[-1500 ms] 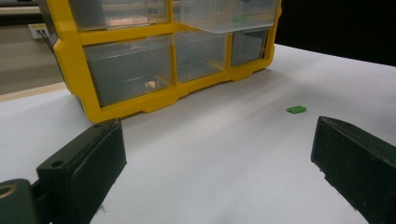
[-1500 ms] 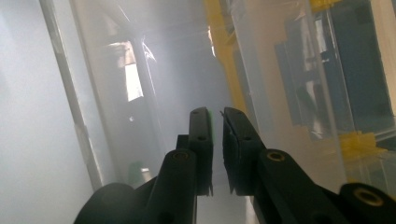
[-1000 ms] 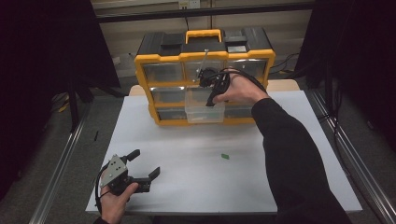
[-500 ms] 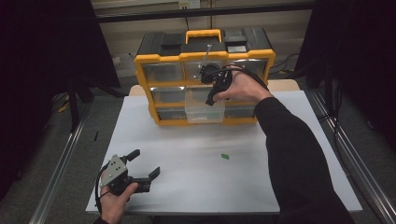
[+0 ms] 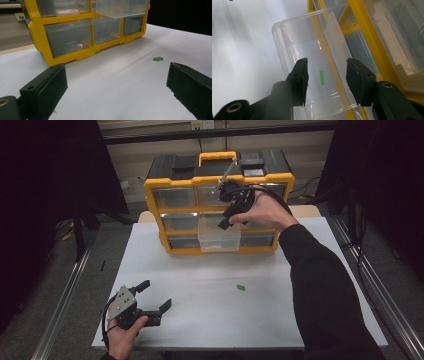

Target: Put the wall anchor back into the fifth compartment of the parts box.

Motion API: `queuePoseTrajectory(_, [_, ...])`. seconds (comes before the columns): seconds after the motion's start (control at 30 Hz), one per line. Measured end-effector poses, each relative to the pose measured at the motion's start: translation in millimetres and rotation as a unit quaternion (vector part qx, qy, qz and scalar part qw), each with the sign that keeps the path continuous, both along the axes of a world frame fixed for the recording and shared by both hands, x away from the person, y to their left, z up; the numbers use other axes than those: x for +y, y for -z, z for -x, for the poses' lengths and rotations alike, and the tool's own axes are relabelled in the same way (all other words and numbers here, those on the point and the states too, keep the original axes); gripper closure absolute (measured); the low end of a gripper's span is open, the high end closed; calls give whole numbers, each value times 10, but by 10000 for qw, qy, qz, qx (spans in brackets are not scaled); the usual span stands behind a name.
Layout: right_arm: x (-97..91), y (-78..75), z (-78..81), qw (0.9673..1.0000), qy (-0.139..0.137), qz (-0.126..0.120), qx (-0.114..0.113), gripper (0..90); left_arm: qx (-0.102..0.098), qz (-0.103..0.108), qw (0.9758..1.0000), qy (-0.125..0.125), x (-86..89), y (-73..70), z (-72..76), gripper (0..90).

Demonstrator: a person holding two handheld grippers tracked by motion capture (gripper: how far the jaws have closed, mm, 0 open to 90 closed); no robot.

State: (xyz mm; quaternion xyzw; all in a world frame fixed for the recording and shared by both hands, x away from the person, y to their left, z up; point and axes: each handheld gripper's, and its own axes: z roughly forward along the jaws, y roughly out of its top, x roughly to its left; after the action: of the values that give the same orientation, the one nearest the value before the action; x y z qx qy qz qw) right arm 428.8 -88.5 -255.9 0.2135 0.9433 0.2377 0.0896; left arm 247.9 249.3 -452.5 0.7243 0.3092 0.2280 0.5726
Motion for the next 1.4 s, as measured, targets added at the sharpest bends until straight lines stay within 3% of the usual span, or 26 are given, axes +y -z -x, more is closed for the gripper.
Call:
queuePoseTrajectory(0.07, [-13, -19, 22, 9999, -59, -118, -96, 384, 0, -2, 10000, 3, 0, 0, 1, 31])
queuePoseTrajectory(0.2, [-50, -40, 67, 9993, -35, -290, -220, 310, -5, -53, 10000, 16, 7, 0, 0, 31])
queuePoseTrajectory(0.43, [-162, -35, 135, 9992, 60, -316, -247, 200, -10, -53, 10000, 8, 7, -1, 0, 31])
queuePoseTrajectory(0.63, [-281, -48, 199, 9988, -23, -361, -315, 166, -8, -50, 10000, 6, 7, -1, 0, 31])
queuePoseTrajectory(0.87, [-431, 9, 271, 9988, 85, -351, -317, 132, -35, -95, 9999, 42, 13, 0, -8, 31])
queuePoseTrajectory(1.13, [-595, 154, 324, 9984, 214, -435, -280, 117, -8, -59, 10000, 11, 3, 3, -6, 31])
queuePoseTrajectory(1.4, [-661, 344, 407, 9990, 193, -367, -138, 111, -12, -106, 9999, 29, 1, 2, -5, 31])
